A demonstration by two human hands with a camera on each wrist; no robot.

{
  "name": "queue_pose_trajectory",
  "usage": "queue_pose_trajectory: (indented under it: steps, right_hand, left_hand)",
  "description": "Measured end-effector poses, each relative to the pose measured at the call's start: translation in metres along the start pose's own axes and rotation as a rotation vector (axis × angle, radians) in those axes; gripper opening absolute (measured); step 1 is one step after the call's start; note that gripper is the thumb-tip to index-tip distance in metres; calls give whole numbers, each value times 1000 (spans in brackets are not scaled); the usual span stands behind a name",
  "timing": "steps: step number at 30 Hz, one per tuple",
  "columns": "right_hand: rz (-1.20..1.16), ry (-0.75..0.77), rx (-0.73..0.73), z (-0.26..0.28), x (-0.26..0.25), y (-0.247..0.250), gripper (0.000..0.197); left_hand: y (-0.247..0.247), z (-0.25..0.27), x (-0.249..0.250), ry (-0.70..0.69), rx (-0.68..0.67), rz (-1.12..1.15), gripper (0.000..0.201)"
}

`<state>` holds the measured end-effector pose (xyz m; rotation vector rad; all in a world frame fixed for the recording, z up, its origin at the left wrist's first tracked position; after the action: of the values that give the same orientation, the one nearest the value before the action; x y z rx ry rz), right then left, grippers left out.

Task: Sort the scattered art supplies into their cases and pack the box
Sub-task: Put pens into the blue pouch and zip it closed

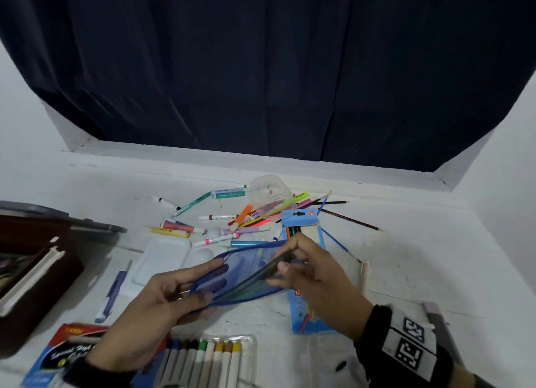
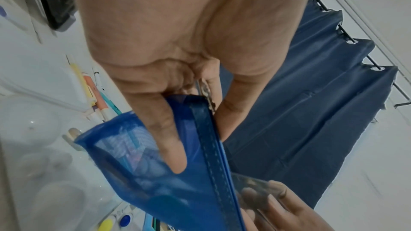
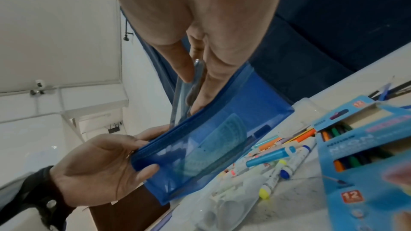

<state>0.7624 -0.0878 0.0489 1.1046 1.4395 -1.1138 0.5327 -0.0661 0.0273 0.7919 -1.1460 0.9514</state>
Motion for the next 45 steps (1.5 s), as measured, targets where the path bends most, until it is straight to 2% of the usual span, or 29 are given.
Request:
queue_pose_trajectory:
  steps: [2,4,6,8,10,12,14,15,17,19,21,25,28,31,36,43,45]
  right_hand:
    - [-95,-32,-33,-2,0,-11,6]
    - [-92,-61,-75,-7,4,-21,5]
    - [108,4,-83,-14,9,-25,7]
    - [379,187,-77,-20,8,-29,13]
    - [607,369,-134,-25,6,-40,14]
    - [813,422,-230,-31,7,-54,15]
    - [934,413,-309,-39,12,-65,19]
    - [952,396,-354,-44,15,-70,20]
    - [904,369,-427,-52,18,-79,24]
    - [800,399,-393,-64,11,-86,22]
    - [685,426,-290,-80,0,-91,15]
    - [535,334,-99,-129,-5,-91,16]
    - [657,309,-59,-173,9,-90,16]
    - [890,210,-129,-222,33,-90,19]
    - [1265,17,-373,-284,81,-93,34]
    - [1365,-90,-502,-327,125,-101,49]
    - [1436,-100,-557,-331,131,-103,44]
  left_hand:
    - [1,6,2,-1,-2,2,46]
    - [5,12,4,-6,1,-29,47]
    - [11,19,3,-10,26,-61,47]
    - [21,25,1,-17,67,-60,47]
    - [33,31,-1,-35,114,-20,44]
    - [44,36,-1,-48,131,3,40]
    - [56,40,-4,-57,168,-10,46]
    - [62,40,-5,-56,203,-12,38]
    - [73,40,-9,-43,241,-21,42]
    - [85,37,-15,-19,281,-41,42]
    - [98,34,-16,-1,300,-50,35]
    - [126,22,-16,19,319,-67,30]
    - [145,8,-15,-3,349,-117,28]
    - [158,-9,-13,-34,351,-156,29]
    - [164,-26,-18,-92,329,-214,30]
    - [173,-45,-30,-124,438,-163,38]
    - [174,-50,-33,-122,448,-166,39]
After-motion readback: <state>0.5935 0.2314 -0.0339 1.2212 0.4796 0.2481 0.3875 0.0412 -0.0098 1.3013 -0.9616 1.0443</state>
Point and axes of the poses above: each hand's wrist, its own z-axis away from the middle knuckle, its own y-axis out of the back of the hand, x = y × z, the point moved 4 cm from there along -z, towards the middle knuckle, and after that the axes turned 10 degrees about -z, right-handed, at the moved point
